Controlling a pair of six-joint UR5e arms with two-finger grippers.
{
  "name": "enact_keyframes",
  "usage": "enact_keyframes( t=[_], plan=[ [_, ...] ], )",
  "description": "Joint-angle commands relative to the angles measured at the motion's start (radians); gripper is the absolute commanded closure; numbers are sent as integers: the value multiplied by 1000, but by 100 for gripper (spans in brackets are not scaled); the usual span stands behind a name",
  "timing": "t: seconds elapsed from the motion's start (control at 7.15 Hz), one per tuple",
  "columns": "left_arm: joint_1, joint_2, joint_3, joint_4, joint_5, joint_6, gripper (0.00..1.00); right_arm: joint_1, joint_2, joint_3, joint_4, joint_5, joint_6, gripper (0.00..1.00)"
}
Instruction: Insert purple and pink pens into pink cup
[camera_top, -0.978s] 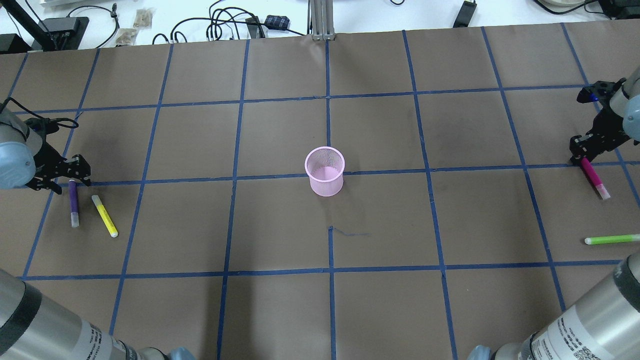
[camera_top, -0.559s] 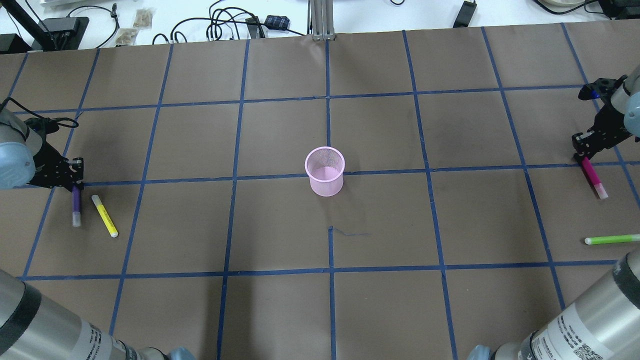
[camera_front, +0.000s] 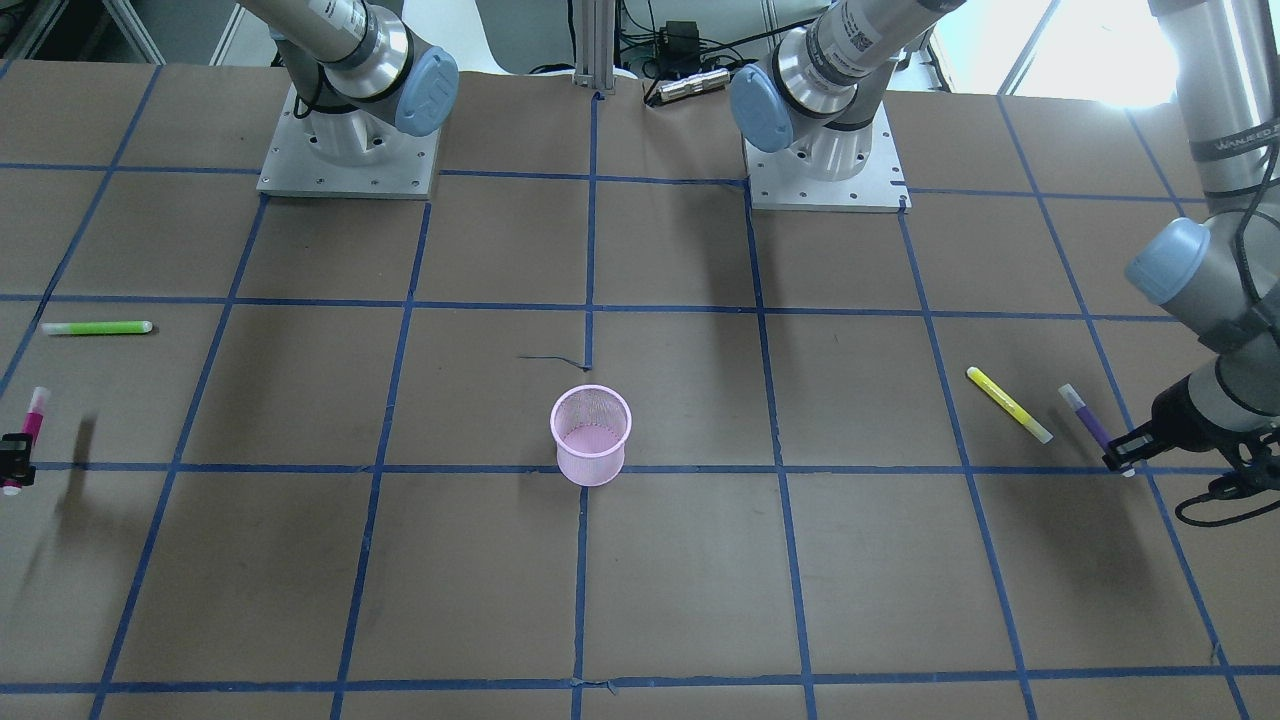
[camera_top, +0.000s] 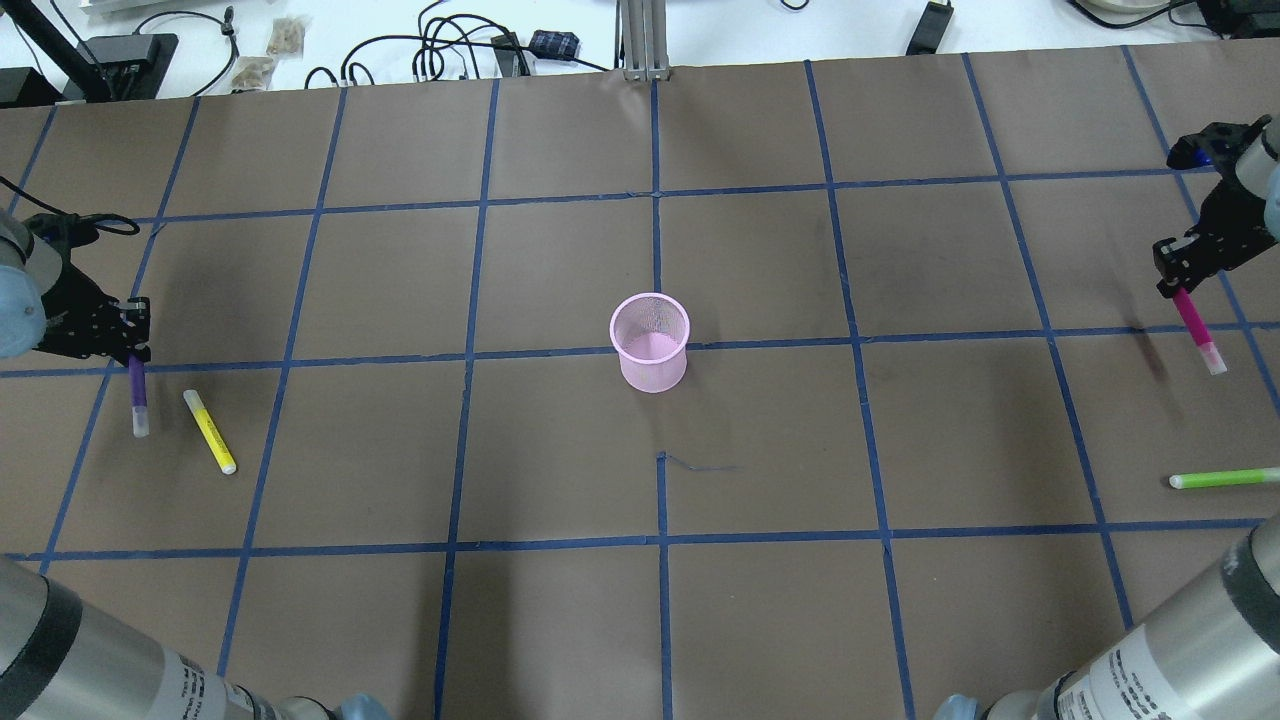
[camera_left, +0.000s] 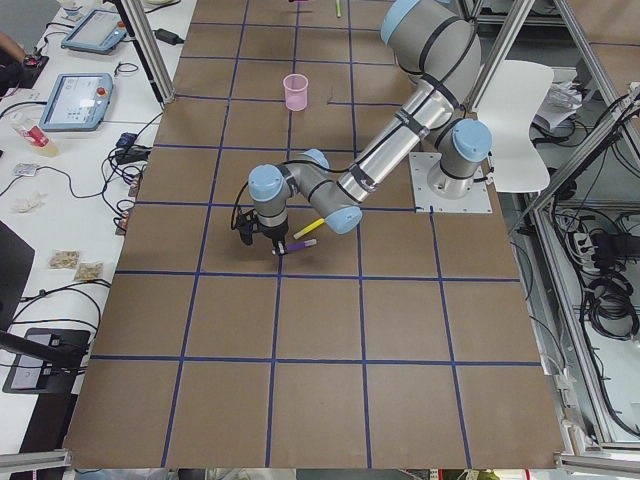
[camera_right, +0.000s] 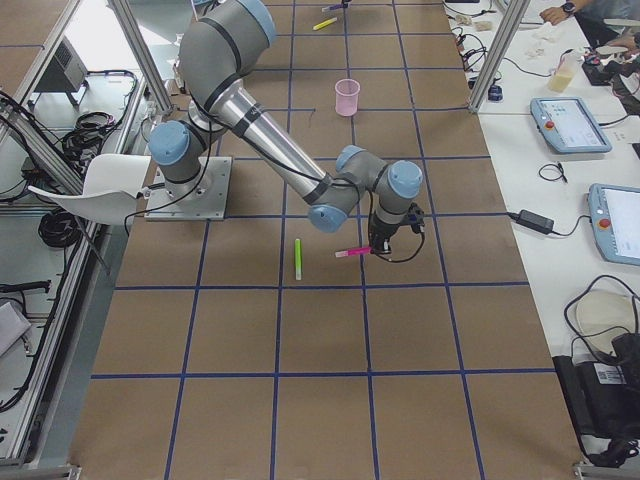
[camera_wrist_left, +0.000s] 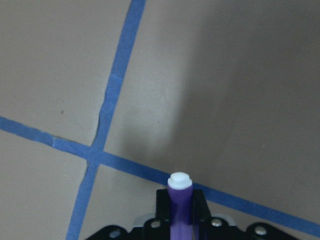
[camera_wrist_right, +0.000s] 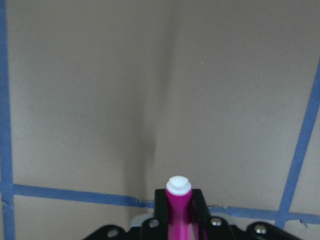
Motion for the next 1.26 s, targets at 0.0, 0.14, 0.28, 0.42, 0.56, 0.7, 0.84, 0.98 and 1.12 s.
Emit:
enact_keyframes(
  t=[0.0,0.14,0.28,0.42,0.56,0.7,0.84,0.98,1.12],
  plan=[
    [-20,86,18,-63,-37,-6,100,121,-139,37,83,66,40,100],
    [-54,144,21,-114,-60,-12,100,190,-214,69,88,115,68,100],
    [-112,196,34,-175,-74,-32,100,250,-306,133,74,164,102,100],
    [-161,245,60,-244,-77,-61,100,316,-381,196,24,251,113,100],
    [-218,282,94,-299,-77,-79,100,378,-431,274,-99,288,131,100],
    [-264,318,132,-427,-77,-89,100,481,-483,370,-271,289,180,100],
    [-311,339,177,-506,-77,-121,100,598,-503,467,-485,278,285,100],
    [-389,361,194,-554,-73,-128,100,704,-494,547,-675,272,412,100],
    [-452,381,192,-562,-62,-151,100,773,-476,555,-753,256,463,100]
  ],
)
